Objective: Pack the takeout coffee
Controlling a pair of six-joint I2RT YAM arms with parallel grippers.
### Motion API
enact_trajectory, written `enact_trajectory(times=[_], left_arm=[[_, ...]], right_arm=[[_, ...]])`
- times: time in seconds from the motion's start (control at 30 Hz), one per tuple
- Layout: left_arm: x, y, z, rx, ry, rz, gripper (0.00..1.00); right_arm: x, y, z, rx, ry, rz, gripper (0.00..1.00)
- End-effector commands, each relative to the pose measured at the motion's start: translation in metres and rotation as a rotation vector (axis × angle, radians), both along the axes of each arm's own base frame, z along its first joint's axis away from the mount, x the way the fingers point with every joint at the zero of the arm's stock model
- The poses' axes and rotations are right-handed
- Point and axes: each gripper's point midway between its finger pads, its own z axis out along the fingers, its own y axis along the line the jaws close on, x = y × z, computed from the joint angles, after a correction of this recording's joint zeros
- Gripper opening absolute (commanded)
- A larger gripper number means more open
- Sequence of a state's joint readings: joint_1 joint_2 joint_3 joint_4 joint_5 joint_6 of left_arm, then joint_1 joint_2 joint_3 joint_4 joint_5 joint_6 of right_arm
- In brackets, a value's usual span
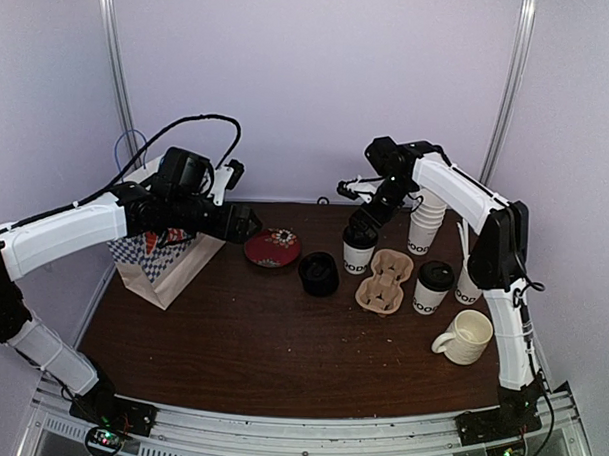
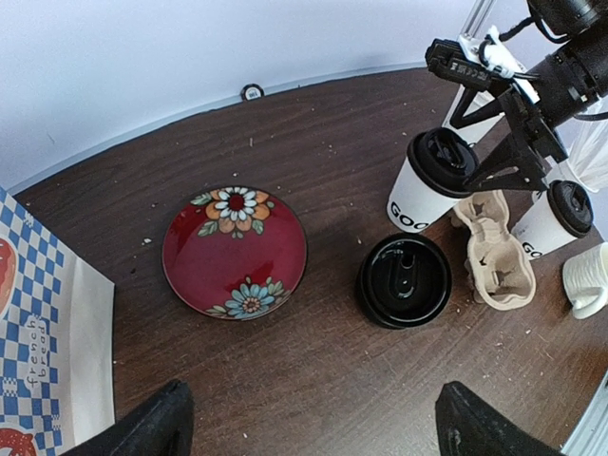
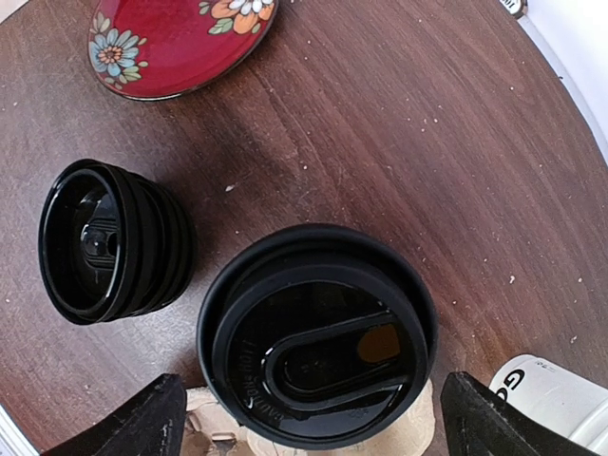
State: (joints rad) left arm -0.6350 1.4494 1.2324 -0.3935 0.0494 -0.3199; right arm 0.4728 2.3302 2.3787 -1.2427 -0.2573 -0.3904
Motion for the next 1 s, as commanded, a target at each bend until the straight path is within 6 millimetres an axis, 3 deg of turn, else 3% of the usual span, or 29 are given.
enact_trajectory(times=[0.0, 0.3, 0.37, 0.53, 0.6, 0.7, 0.8, 0.97], left_arm=[[0.004, -0.007, 0.012, -0.027, -0.02, -0.013, 0.92], [0.002, -0.001, 0.03, 0.047, -0.1, -0.055, 0.83], [0.001, 0.003, 0.039, 0.077, -0.127, -0.066, 0.76], [0.003, 0.023, 0.066, 0.151, -0.218, -0.022, 0.75], [-0.002, 0.018, 0.067, 0.155, -0.227, -0.071, 0.74], [-0.014, -0.004, 0.061, 0.106, -0.176, -0.198, 0.69], [-0.022, -0.031, 0.052, 0.063, -0.083, -0.29, 0.63], [-0.022, -0.032, 0.06, 0.097, -0.071, -0.248, 0.61]], right_arm=[[-0.01, -0.001, 0.049, 0.072, -0.045, -0.011, 0.97], [-0.057, -0.017, 0.099, 0.134, -0.104, 0.032, 0.97], [-0.074, -0.02, 0.108, 0.156, -0.115, 0.056, 0.96], [-0.125, -0.021, 0.115, 0.262, -0.097, 0.163, 0.91], [-0.143, -0.021, 0.109, 0.289, -0.068, 0.198, 0.88], [-0.165, -0.024, 0.093, 0.307, -0.031, 0.244, 0.83], [-0.185, -0.033, 0.061, 0.268, 0.011, 0.271, 0.74], [-0.201, -0.032, 0.044, 0.307, 0.014, 0.304, 0.69]])
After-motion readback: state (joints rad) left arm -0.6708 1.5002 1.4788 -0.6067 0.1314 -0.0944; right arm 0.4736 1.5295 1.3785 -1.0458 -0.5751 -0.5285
